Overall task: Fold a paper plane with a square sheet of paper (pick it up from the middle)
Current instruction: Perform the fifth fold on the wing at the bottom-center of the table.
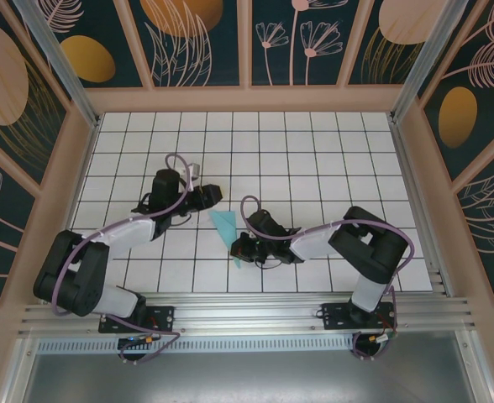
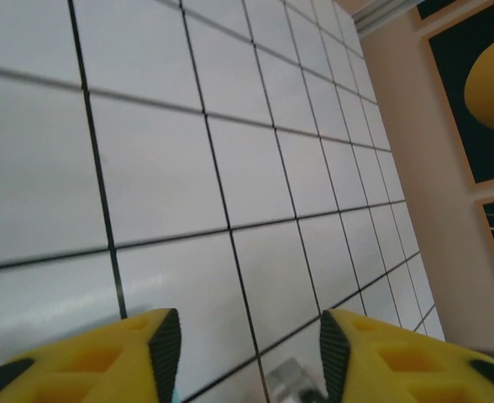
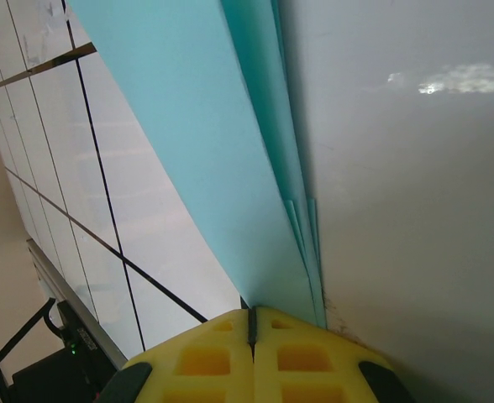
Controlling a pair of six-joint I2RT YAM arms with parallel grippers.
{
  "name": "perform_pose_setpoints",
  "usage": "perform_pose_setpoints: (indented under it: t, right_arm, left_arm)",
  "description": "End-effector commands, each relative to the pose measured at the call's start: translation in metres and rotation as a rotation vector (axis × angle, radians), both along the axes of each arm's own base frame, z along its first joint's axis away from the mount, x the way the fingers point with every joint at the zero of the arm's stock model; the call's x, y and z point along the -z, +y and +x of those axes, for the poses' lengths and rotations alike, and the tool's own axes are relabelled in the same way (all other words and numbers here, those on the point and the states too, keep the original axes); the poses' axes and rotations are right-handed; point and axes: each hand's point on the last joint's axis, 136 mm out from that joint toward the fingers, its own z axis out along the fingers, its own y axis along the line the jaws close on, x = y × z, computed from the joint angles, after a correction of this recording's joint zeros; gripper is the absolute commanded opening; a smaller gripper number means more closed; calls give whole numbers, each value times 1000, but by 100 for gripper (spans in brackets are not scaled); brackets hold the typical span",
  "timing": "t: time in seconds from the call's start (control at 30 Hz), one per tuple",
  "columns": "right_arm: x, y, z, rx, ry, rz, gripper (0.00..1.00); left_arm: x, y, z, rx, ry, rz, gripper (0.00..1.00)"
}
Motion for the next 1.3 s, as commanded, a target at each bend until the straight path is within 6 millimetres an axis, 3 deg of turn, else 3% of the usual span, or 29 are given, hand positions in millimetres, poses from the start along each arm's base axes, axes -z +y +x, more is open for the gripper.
perform_pose_setpoints:
  t: [0.0,0.23,0.43,0.57,0.8,0.9,1.07,1.27]
  right_arm:
    - [63,-51,-31,-4,144,-265,0]
    - [62,-52,-30,-1,137,-267,0]
    - [54,-48,-28,-3,117,-241,0]
    - [37,-37,-22,-25,71,-188,1]
    - [-25,-2,10,-20,-65,-32,3]
    - [-31,9,22,-23,-76,-6,3]
    - [-17,14,28,-17,-43,-11,3]
    - [20,-10,4,-6,70,-55,3]
  left_arm:
    - [16,-10,-25,52,75,-49,45]
    - [35,-26,-37,123,109,-52,41]
    - [77,-19,-32,79,169,29,40]
    - [92,-17,-28,60,207,59,40]
    - [114,-5,-38,42,253,137,39]
    - [118,-3,-40,42,261,147,39]
    - [117,-3,-38,40,267,153,37]
    - [132,4,-36,-5,314,204,32]
